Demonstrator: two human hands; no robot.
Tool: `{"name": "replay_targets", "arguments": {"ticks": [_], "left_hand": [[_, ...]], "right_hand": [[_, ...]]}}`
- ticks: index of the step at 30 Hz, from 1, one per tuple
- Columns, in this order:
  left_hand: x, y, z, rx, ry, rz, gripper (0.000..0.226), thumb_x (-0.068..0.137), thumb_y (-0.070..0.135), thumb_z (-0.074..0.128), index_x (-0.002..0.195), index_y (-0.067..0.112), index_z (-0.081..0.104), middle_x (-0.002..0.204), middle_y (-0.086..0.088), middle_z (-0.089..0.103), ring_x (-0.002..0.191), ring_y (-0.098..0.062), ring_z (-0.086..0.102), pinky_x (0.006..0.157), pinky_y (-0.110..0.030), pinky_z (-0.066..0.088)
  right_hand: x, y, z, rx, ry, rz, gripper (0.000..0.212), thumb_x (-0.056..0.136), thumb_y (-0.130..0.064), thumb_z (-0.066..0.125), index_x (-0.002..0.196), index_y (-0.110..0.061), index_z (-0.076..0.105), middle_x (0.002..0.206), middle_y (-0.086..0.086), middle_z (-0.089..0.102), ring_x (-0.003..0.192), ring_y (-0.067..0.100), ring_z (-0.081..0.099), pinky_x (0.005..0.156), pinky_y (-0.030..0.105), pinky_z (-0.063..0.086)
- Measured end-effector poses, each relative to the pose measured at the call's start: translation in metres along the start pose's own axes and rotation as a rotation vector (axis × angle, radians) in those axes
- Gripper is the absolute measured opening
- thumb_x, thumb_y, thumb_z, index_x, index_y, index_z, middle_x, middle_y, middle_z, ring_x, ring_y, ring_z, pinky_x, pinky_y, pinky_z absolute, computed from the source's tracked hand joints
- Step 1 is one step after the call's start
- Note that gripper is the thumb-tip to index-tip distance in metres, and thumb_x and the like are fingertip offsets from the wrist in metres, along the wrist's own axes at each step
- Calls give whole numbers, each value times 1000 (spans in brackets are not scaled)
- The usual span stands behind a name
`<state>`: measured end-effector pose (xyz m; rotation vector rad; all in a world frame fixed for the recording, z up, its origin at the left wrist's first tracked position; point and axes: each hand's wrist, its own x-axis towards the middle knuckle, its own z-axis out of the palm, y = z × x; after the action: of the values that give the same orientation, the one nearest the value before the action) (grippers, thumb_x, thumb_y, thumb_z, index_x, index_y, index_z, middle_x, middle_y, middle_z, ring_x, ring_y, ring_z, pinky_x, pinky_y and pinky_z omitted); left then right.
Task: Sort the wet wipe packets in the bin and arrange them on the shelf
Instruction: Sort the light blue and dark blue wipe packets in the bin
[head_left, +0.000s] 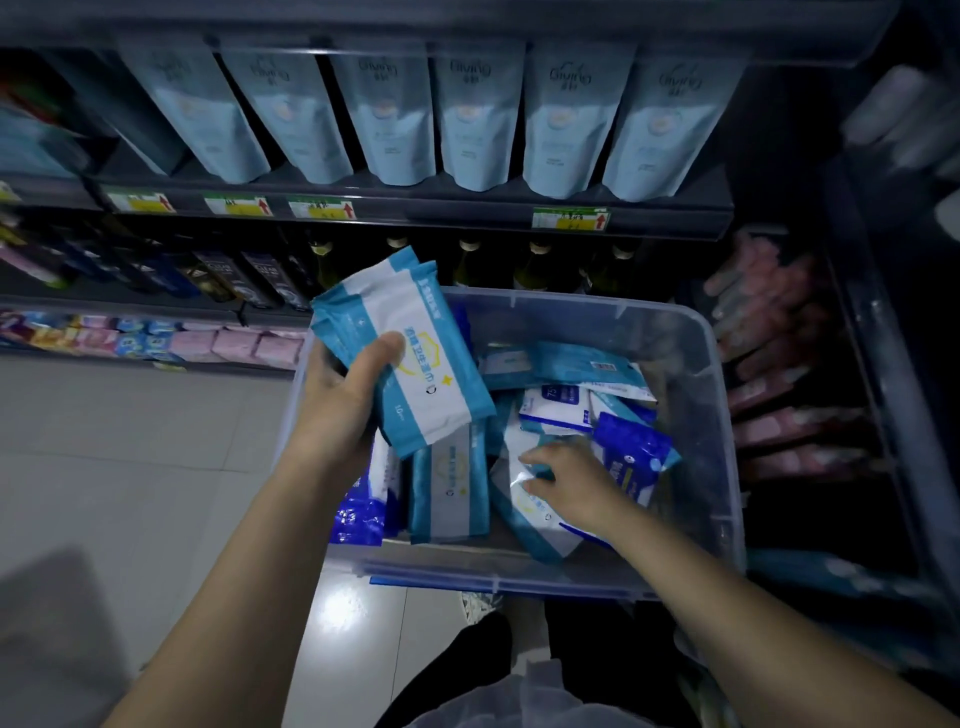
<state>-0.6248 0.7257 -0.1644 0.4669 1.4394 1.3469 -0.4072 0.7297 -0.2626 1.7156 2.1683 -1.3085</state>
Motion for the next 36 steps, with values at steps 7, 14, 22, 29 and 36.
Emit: {"name": "replay_targets", "arguments": {"ticks": [7,14,22,29,36], "left_hand": [[-7,-4,-15,-19,8,-28,32,89,16,61,118,17,48,118,-8,66,99,-22,68,78,-35,57],[-12,-8,-21,-25,-29,-40,54,79,19,69,126,9,44,117,-11,65,99,-25,68,76,-35,57],[-14,-15,-19,5,-67,-68,49,84,17,68,126,12,45,117,-11,65,100,-27,68,82,-43,55],[-10,-18,-3,31,-121,-98,49,84,16,68,126,13,44,115,-8,67,95,-22,70,70,-32,57],[-14,-26,18,58,-257,-148,65,75,38,74,130,20,43,122,-5,64,104,-23,66,88,-46,54]], "right_hand": [[6,3,8,-574,-16,-202,78,82,-35,67,146,-24,24,137,1,31,126,23,28,109,37,24],[7,-15,10,-721,-76,-130,76,75,-31,75,139,-27,35,134,5,26,125,27,25,101,45,30],[-1,-14,-10,-495,19,-112,23,85,-23,65,102,-16,52,113,8,51,102,25,47,78,33,36],[-29,-24,-91,243,343,-45,28,76,-7,75,78,-22,51,82,-2,62,72,11,59,64,24,46],[-51,-82,-144,774,324,-289,18,72,-5,73,79,-20,66,68,-5,70,64,7,66,59,22,53]]}}
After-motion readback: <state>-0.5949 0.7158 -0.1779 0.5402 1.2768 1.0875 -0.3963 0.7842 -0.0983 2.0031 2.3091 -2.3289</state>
